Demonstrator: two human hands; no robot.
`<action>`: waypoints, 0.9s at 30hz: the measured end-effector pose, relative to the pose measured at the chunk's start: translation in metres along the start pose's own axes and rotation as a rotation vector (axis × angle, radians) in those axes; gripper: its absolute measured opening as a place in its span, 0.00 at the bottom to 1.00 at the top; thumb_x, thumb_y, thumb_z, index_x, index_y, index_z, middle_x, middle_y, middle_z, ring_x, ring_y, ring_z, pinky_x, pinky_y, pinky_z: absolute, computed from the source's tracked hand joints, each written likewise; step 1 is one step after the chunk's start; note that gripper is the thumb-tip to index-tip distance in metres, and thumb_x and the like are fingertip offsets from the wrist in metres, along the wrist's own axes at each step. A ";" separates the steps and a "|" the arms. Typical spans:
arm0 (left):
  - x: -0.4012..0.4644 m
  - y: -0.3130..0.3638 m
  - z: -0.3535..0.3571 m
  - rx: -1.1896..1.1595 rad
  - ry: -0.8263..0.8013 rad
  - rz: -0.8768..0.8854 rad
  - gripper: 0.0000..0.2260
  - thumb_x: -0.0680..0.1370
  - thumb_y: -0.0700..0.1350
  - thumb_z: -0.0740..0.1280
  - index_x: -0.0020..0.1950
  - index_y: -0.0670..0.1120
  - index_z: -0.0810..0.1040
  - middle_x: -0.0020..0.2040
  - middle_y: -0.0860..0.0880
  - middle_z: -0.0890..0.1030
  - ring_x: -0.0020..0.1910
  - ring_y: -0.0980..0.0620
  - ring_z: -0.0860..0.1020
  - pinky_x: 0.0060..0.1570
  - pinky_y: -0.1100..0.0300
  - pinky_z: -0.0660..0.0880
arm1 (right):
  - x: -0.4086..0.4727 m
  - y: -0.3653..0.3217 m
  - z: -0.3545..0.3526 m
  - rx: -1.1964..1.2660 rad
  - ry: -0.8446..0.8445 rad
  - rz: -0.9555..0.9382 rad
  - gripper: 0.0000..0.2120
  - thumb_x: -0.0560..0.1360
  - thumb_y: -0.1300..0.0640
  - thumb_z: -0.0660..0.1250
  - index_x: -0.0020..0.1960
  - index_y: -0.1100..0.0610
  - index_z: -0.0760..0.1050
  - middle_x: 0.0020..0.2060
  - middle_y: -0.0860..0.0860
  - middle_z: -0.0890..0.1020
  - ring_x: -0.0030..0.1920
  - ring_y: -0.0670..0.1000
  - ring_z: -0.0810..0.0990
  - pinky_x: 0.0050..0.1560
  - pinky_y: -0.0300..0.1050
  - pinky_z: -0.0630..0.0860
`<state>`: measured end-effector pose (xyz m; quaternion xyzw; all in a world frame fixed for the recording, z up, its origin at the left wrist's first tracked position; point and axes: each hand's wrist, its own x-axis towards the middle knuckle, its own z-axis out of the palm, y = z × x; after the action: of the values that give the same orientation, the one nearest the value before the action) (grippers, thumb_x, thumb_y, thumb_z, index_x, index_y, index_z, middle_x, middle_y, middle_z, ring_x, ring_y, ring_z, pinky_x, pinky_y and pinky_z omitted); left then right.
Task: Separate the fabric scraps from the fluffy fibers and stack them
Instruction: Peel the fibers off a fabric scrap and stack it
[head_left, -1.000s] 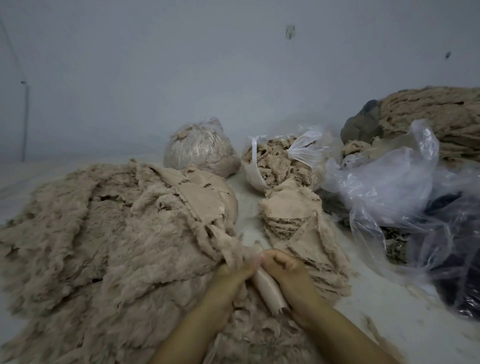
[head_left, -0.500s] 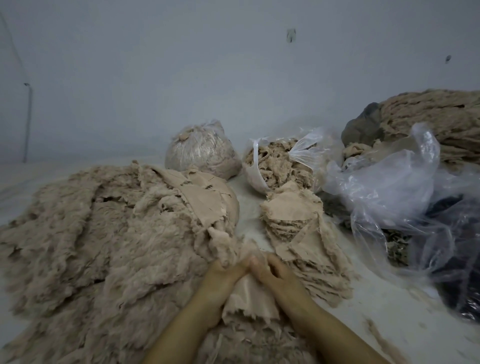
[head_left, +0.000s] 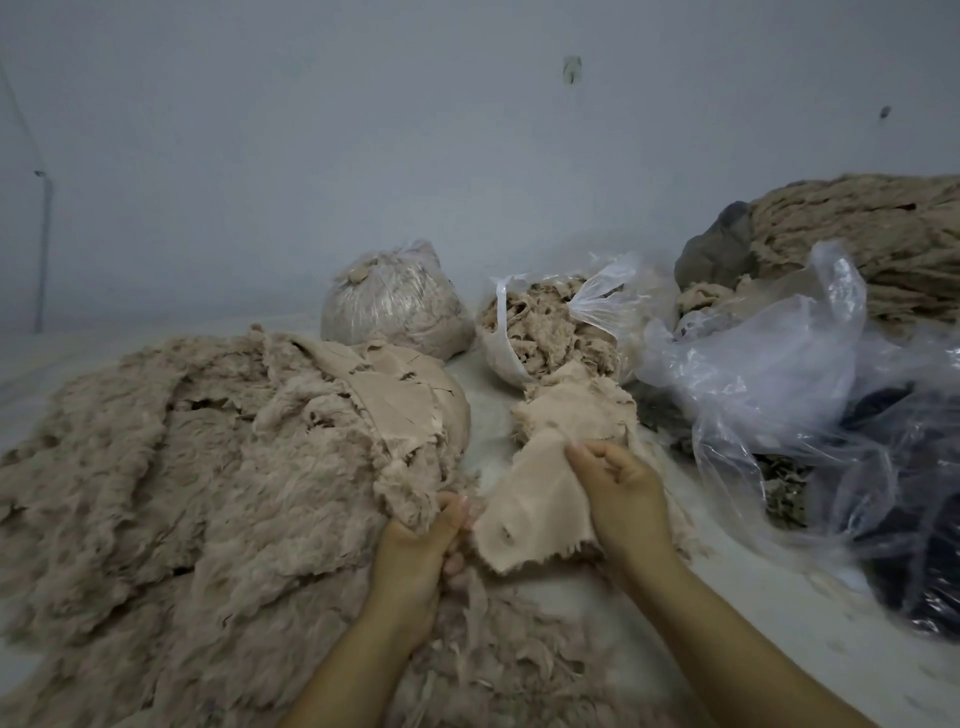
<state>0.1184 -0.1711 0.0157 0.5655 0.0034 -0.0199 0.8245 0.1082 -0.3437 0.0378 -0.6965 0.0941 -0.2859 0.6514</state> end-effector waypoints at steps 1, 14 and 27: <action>0.002 -0.001 -0.001 -0.013 0.016 -0.003 0.06 0.76 0.36 0.66 0.39 0.41 0.77 0.26 0.47 0.72 0.19 0.58 0.64 0.18 0.68 0.61 | 0.010 0.000 -0.005 -0.023 0.028 -0.003 0.09 0.75 0.56 0.70 0.36 0.50 0.80 0.32 0.44 0.82 0.35 0.44 0.78 0.41 0.42 0.73; 0.002 -0.005 -0.003 0.213 -0.081 -0.049 0.10 0.78 0.45 0.66 0.39 0.41 0.74 0.22 0.52 0.69 0.18 0.58 0.60 0.18 0.68 0.56 | 0.043 0.030 -0.063 -0.696 0.127 0.019 0.12 0.76 0.54 0.67 0.57 0.57 0.75 0.53 0.56 0.79 0.55 0.57 0.75 0.54 0.49 0.70; -0.004 0.000 -0.004 0.391 0.040 0.056 0.22 0.81 0.51 0.59 0.32 0.40 0.77 0.22 0.47 0.72 0.17 0.54 0.66 0.19 0.66 0.61 | -0.011 0.030 0.047 -0.767 -0.558 -0.246 0.22 0.77 0.58 0.63 0.71 0.54 0.67 0.65 0.54 0.75 0.63 0.53 0.73 0.62 0.41 0.67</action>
<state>0.1148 -0.1671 0.0139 0.7151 0.0005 0.0139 0.6988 0.1308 -0.3025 0.0060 -0.9422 -0.0683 -0.1080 0.3098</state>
